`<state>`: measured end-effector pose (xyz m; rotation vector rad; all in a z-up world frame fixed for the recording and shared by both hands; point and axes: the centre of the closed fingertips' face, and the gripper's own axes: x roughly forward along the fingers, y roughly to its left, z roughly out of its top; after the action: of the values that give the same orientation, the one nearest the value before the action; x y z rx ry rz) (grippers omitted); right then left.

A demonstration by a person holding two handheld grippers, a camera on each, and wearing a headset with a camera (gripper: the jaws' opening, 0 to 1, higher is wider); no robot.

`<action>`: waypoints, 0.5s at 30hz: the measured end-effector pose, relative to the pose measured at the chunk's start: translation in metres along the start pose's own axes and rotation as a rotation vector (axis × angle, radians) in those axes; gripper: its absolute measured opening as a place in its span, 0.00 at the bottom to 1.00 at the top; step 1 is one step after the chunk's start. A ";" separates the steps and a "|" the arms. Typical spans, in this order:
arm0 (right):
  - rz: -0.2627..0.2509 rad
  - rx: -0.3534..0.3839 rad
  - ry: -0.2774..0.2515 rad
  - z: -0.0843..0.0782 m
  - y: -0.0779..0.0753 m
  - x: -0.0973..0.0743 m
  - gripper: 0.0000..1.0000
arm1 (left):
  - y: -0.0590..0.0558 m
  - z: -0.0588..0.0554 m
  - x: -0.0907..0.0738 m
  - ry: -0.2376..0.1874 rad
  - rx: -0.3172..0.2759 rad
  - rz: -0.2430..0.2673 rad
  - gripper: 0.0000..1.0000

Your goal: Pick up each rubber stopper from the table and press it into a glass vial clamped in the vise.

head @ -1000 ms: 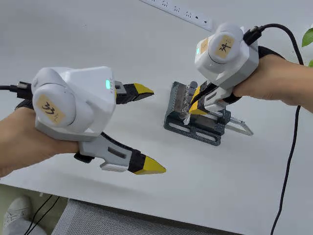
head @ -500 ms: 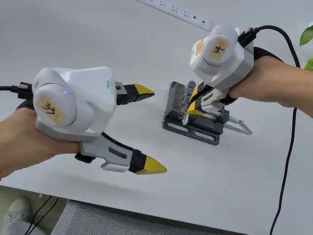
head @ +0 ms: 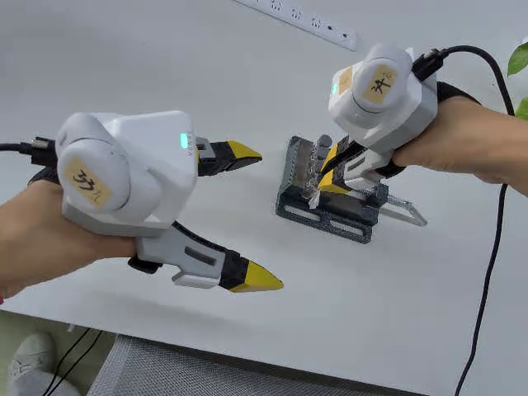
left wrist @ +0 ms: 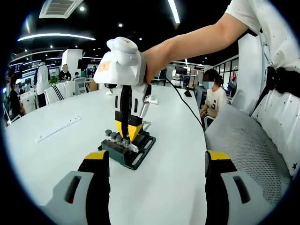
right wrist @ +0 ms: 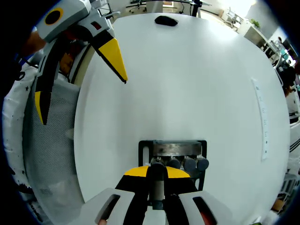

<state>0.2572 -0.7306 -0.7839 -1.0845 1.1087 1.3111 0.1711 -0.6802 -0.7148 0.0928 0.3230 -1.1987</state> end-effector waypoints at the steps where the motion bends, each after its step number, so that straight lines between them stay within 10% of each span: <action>1: 0.001 -0.002 -0.001 0.000 0.000 0.000 0.07 | 0.000 0.000 0.000 -0.001 0.002 0.000 0.83; 15: 0.006 0.010 -0.011 -0.002 0.001 -0.001 0.09 | 0.000 0.000 0.001 -0.004 -0.006 0.000 0.82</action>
<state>0.2558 -0.7325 -0.7833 -1.0663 1.1107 1.3136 0.1715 -0.6812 -0.7147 0.0849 0.3233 -1.1978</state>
